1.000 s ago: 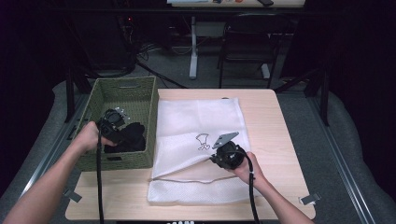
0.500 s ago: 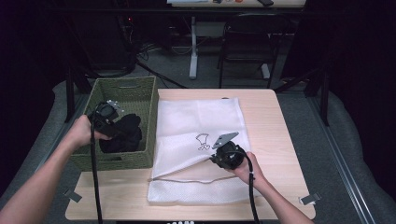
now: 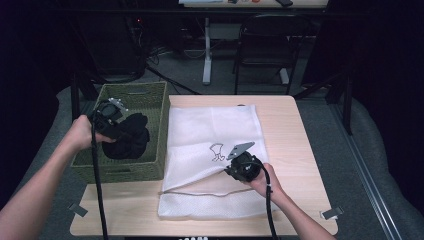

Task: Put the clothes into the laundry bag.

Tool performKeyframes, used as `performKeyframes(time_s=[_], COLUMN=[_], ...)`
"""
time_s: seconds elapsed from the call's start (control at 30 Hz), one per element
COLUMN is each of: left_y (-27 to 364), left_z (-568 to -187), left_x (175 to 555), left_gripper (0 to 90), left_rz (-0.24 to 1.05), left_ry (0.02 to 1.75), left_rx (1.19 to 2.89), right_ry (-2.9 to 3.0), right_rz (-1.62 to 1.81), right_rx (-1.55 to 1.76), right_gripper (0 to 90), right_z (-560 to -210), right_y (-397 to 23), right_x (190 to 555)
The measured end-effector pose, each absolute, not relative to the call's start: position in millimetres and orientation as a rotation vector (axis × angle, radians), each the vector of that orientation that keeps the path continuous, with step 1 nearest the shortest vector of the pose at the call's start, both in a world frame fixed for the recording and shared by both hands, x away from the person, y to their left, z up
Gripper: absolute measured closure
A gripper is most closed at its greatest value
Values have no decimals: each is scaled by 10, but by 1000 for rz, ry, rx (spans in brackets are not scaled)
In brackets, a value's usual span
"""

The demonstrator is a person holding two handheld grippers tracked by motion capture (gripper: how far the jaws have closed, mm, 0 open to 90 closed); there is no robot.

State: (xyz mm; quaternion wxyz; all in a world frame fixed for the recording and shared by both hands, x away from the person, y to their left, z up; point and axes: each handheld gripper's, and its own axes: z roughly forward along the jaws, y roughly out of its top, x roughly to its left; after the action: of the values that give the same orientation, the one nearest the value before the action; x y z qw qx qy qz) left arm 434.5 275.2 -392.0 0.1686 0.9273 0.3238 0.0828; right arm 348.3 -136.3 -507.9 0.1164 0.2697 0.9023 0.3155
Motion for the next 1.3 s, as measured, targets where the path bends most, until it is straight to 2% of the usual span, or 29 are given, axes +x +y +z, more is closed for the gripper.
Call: performKeyframes(time_s=[0.77,1.3], left_y=[2683,2372], left_z=[-3301,-3125], left_x=[4192,3970], left_gripper=[617,616], left_rz=[294,224], left_ry=[869,783], left_rx=[2589,2624], right_ry=[2638,2624], right_rz=[908,903], right_rx=[790,786], right_gripper=[867,871], right_z=[-5077,-5076], right_y=[-1351,-1338], right_x=[3479,3481])
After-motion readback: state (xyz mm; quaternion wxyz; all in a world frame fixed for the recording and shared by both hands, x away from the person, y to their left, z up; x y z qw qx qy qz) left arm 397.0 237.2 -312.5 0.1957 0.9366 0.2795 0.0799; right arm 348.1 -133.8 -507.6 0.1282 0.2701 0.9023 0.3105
